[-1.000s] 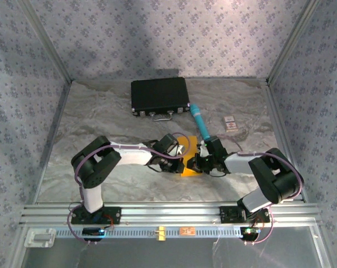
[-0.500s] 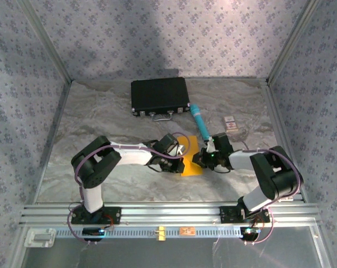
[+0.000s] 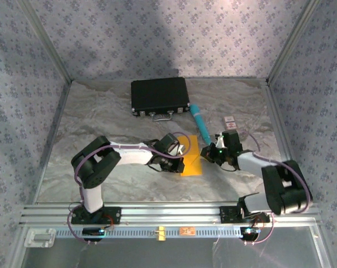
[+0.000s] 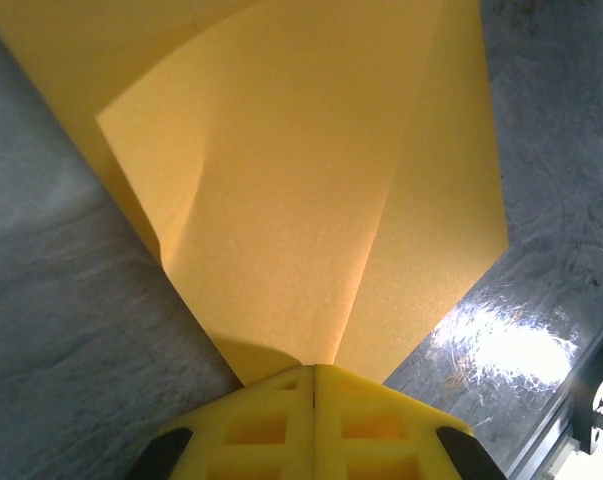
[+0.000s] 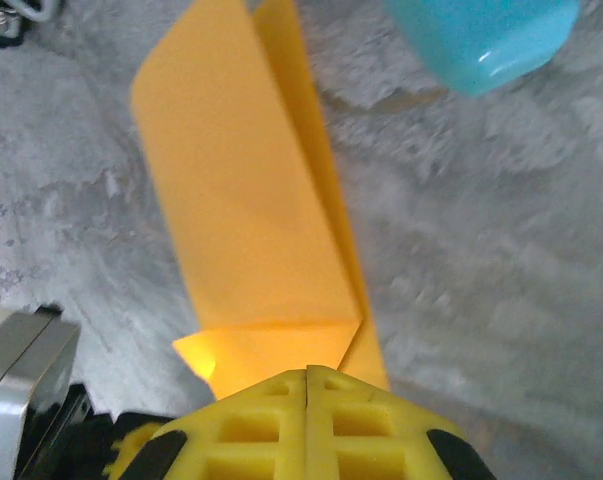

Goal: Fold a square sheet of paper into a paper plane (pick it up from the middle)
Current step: Fold the triangle a second time at the center of the table, then turn over the paper at the center of the table.

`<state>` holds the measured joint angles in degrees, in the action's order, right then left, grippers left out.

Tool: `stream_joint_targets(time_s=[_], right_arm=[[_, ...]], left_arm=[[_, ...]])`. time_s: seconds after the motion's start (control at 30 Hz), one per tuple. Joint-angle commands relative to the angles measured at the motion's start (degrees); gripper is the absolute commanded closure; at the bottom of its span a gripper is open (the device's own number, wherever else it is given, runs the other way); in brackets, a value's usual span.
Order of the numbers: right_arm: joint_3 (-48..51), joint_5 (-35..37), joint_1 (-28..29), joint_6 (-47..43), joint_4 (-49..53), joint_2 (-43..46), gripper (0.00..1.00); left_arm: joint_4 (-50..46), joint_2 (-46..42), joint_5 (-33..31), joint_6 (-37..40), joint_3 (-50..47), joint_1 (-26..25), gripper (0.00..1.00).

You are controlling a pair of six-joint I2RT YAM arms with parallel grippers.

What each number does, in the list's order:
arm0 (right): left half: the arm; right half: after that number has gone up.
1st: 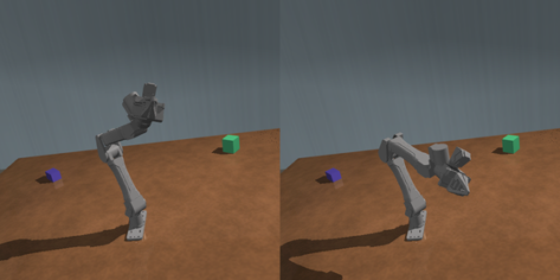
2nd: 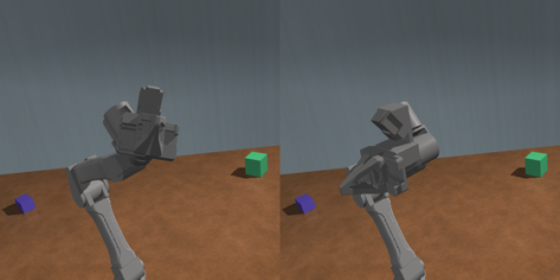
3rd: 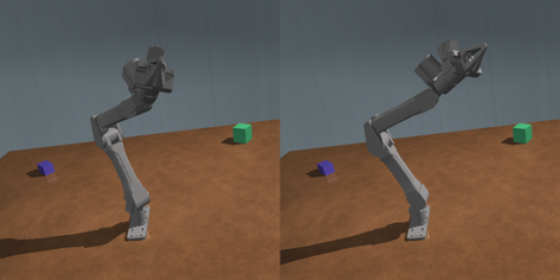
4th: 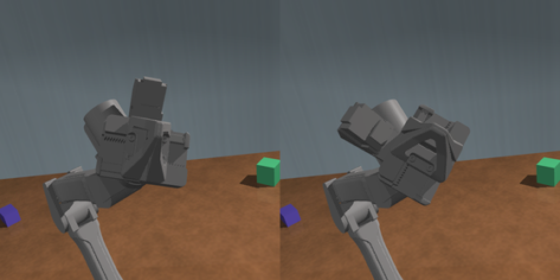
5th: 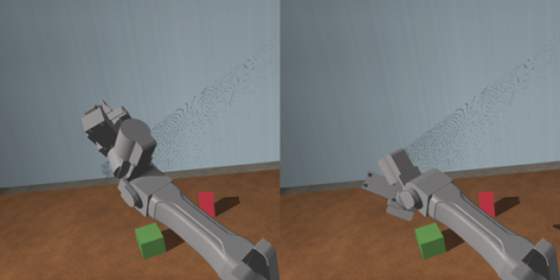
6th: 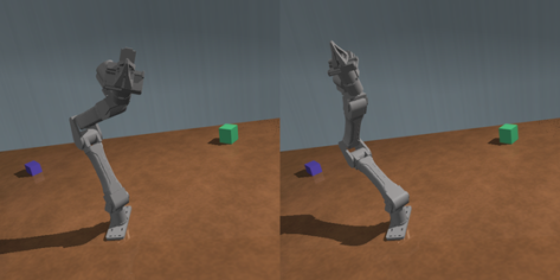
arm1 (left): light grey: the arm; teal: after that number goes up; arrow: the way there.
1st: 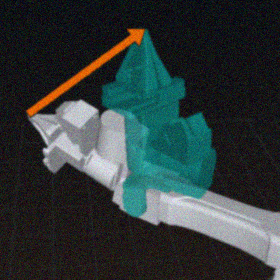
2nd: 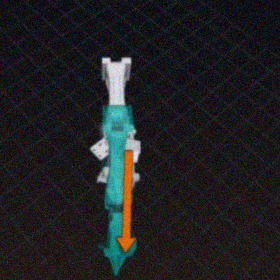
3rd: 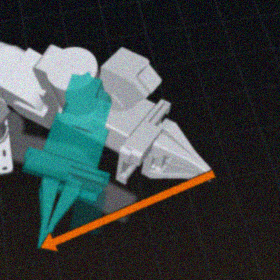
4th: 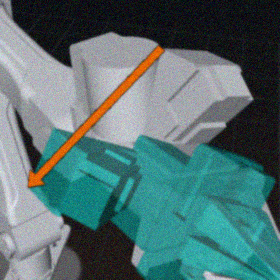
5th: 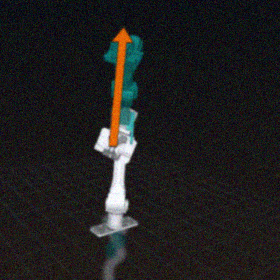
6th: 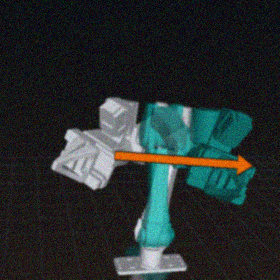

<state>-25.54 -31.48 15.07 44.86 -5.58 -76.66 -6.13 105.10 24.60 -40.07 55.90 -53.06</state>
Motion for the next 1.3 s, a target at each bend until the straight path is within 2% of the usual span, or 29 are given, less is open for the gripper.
stream_joint_targets(time_s=[0.0,0.13,0.23,0.43,0.7,1.1,1.27], right_arm=[[2.3,3.7,1.6,-1.7,9.1,6.2,0.93],[2.7,4.4,2.4,-2.1,14.9,11.5,0.81],[2.3,3.4,3.6,-1.7,15.9,12.3,0.75],[0.9,4.7,7.4,-0.7,16.9,11.1,0.71],[0.1,3.5,8.7,1.1,15.5,8.9,0.64],[-1.7,6.1,11.4,2.9,14.8,5.3,0.50],[-1.9,7.5,11.7,3.5,15.0,3.5,0.48]], left_arm=[[-5.1,-3.8,-3.2,1.6,3.7,-0.2,0.88],[-6.2,-4.6,-4.3,3.0,6.4,1.4,0.84],[-7.5,-3.3,-3.9,4.5,8.0,2.7,0.84],[-9.0,0.7,-3.5,7.0,11.1,3.4,0.86],[-10.3,5.7,-4.7,8.4,12.3,3.4,0.90],[-8.6,5.9,-4.6,7.8,7.6,3.0,0.92],[-8.6,5.8,-4.6,7.7,7.7,3.0,0.93]])
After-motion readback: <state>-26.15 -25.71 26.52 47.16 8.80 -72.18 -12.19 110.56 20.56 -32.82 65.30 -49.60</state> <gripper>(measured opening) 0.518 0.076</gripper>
